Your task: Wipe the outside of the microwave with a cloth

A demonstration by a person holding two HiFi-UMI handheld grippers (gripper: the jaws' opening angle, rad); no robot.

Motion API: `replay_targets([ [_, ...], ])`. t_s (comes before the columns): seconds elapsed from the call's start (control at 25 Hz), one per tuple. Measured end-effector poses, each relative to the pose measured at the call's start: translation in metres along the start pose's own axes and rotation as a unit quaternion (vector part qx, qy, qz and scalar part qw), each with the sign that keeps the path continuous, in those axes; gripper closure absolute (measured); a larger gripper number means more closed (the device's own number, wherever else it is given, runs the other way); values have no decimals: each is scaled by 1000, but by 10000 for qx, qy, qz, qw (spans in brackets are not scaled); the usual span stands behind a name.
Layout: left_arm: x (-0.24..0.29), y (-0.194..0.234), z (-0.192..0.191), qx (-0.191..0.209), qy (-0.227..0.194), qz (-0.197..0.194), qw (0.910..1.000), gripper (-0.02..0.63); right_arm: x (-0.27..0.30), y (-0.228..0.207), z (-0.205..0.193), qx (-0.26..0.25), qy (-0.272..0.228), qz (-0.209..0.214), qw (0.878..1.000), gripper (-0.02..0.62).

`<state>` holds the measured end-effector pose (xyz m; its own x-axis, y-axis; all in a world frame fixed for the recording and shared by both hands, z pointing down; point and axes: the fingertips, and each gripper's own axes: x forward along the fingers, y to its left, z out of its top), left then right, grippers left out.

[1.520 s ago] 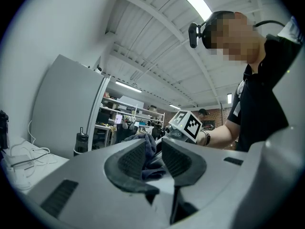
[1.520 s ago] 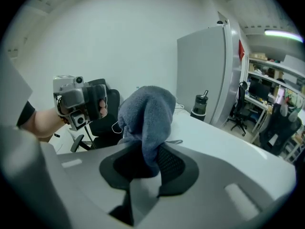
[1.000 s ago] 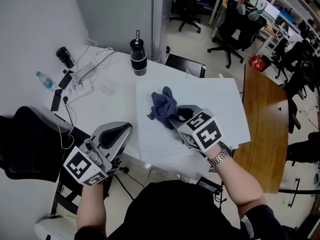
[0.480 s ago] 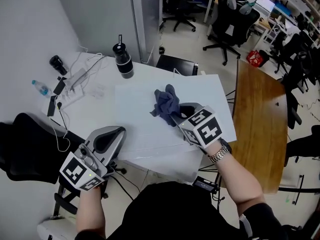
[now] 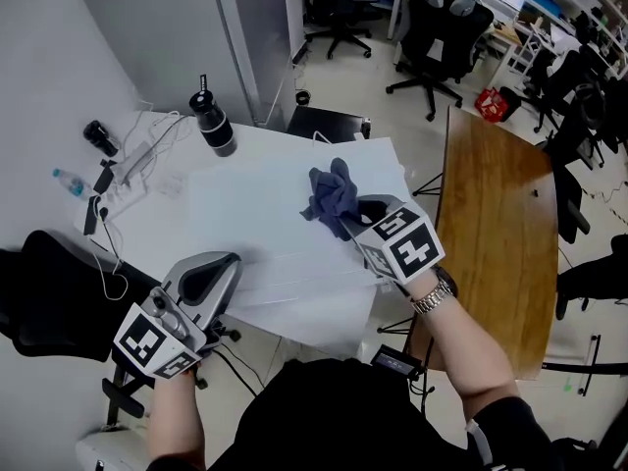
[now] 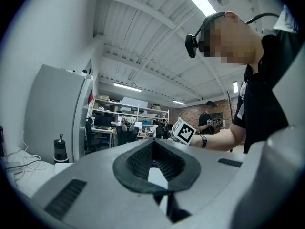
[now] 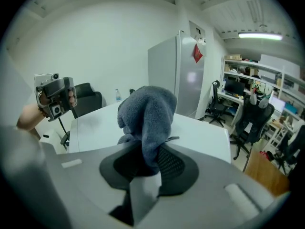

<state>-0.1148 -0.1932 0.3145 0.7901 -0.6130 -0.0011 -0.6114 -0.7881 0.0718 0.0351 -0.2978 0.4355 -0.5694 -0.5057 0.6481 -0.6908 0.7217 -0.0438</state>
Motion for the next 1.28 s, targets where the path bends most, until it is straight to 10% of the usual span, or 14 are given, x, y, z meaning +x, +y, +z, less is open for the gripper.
replay_targets([
  [1.28, 112, -109, -9, 201, 630, 62, 9978, 601, -86, -147, -72, 336, -910, -619, 9934, 512],
])
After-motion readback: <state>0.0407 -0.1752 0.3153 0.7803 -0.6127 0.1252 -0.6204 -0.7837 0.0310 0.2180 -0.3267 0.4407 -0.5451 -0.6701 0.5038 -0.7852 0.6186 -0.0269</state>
